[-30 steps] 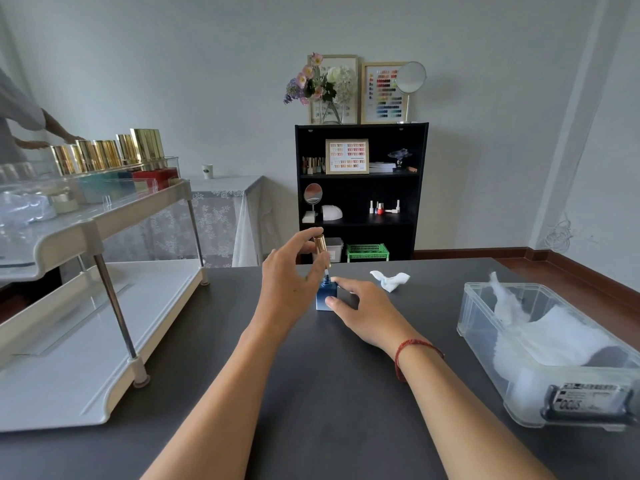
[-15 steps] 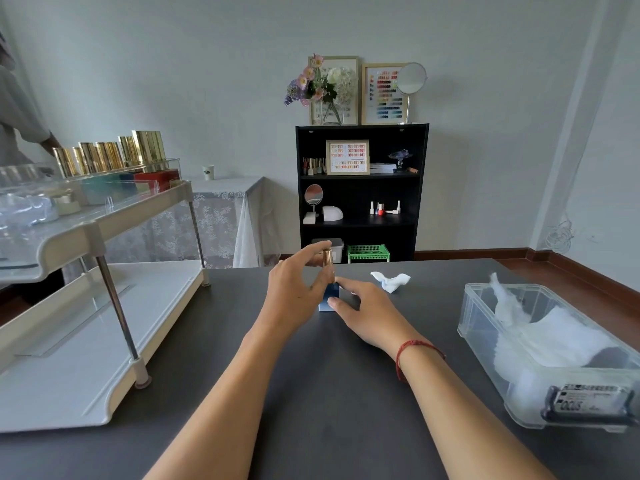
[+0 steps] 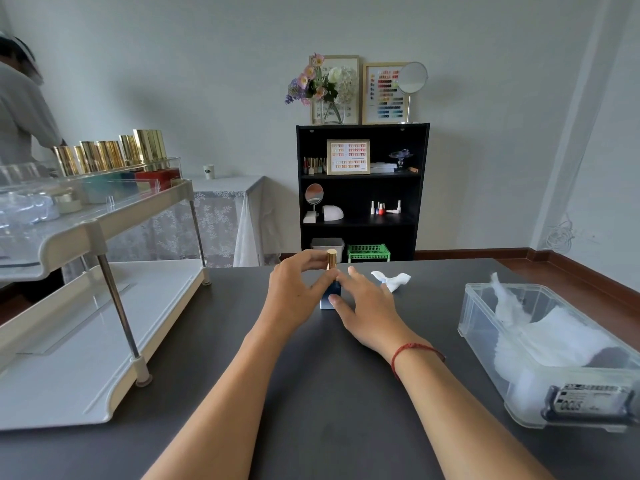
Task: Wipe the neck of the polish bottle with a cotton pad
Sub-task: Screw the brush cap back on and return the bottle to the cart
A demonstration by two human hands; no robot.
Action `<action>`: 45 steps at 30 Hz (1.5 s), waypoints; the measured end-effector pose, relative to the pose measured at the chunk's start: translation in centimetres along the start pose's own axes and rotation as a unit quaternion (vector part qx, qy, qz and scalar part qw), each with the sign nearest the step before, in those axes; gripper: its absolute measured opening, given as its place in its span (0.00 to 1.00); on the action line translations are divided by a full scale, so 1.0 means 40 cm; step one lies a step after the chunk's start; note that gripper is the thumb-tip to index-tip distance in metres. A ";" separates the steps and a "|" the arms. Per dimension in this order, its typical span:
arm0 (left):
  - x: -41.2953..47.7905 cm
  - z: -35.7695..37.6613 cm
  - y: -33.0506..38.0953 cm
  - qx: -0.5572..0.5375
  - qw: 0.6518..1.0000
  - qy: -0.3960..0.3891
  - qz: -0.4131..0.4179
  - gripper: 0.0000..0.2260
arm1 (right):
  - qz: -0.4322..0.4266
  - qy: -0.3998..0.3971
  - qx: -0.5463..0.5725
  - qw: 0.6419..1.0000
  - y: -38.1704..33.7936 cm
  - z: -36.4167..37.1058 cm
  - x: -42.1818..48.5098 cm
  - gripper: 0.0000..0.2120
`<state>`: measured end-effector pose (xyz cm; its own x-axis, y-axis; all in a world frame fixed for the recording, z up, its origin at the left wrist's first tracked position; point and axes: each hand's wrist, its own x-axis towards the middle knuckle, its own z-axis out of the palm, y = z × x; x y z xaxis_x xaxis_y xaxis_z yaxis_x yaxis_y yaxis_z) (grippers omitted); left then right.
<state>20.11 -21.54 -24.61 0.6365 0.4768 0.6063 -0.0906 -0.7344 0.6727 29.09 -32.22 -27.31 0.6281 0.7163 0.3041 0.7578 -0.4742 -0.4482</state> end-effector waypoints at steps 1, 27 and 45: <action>0.000 0.001 -0.001 -0.007 1.000 -0.005 -0.002 0.11 | 0.000 0.003 -0.005 1.000 0.002 0.001 0.001 0.23; -0.001 0.035 -0.023 -0.027 0.995 -0.049 -0.086 0.06 | -0.006 0.010 -0.032 0.999 0.001 -0.004 0.006 0.19; 0.000 0.029 -0.026 -0.073 0.991 -0.043 -0.100 0.10 | 0.009 0.004 -0.014 1.000 0.005 -0.006 0.003 0.20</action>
<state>21.09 -21.33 -25.80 0.7145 0.5589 0.4207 -0.0615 -0.5489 0.8336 29.37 -32.35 -27.15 0.6435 0.7029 0.3031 0.7507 -0.5022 -0.4293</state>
